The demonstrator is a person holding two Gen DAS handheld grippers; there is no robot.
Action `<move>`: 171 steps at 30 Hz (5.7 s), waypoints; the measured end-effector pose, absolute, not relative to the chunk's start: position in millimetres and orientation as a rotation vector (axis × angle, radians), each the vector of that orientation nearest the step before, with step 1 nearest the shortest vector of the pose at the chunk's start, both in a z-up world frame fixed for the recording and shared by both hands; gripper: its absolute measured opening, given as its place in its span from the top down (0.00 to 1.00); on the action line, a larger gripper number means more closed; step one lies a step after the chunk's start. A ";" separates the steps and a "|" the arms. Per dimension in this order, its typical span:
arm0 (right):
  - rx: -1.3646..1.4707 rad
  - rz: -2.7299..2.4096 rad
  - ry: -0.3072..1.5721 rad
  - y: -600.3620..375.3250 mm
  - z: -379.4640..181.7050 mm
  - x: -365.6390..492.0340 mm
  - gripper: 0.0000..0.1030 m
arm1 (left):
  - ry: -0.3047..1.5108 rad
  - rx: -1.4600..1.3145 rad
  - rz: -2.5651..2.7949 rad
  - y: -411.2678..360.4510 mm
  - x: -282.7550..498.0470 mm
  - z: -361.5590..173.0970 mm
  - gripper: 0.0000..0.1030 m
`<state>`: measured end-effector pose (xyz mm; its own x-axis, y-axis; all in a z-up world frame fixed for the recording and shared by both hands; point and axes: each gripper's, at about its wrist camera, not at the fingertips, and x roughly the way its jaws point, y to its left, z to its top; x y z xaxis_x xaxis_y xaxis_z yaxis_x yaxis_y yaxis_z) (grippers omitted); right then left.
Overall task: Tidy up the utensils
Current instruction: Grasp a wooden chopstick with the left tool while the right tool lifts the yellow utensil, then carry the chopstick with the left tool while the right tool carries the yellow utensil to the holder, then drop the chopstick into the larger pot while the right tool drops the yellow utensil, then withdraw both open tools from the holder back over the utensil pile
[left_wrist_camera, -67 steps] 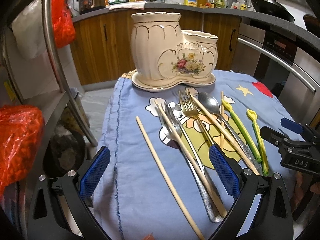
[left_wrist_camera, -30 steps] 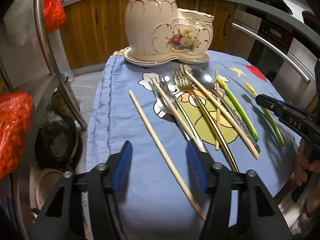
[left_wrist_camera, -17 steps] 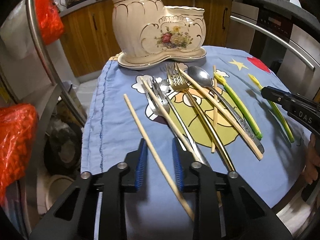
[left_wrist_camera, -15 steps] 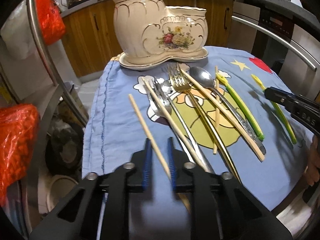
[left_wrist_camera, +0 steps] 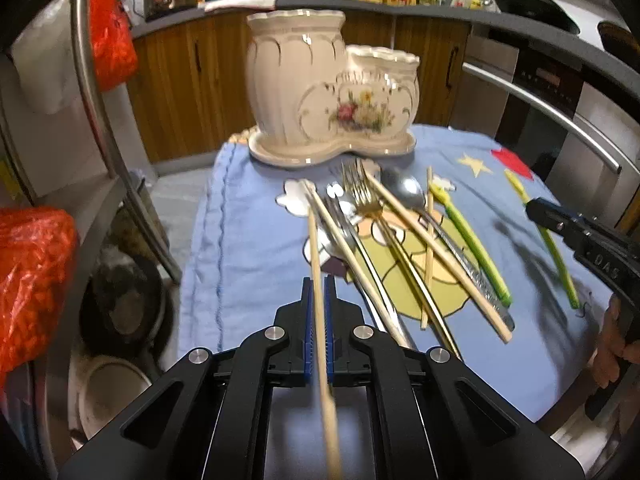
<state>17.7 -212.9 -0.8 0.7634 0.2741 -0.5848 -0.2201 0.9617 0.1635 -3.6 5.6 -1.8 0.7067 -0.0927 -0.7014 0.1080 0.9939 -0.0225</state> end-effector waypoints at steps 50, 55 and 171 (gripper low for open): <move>0.367 0.499 0.323 -162.8 122.6 189.3 0.90 | 0.341 -0.396 -0.419 86.0 164.1 136.2 0.95; 0.354 0.497 0.299 -153.4 114.6 202.1 0.90 | 0.323 -0.418 -0.417 80.4 185.9 122.6 0.95; 0.116 0.256 0.580 -219.4 31.5 47.1 0.05 | 0.623 -0.142 -0.120 44.3 27.1 36.0 0.05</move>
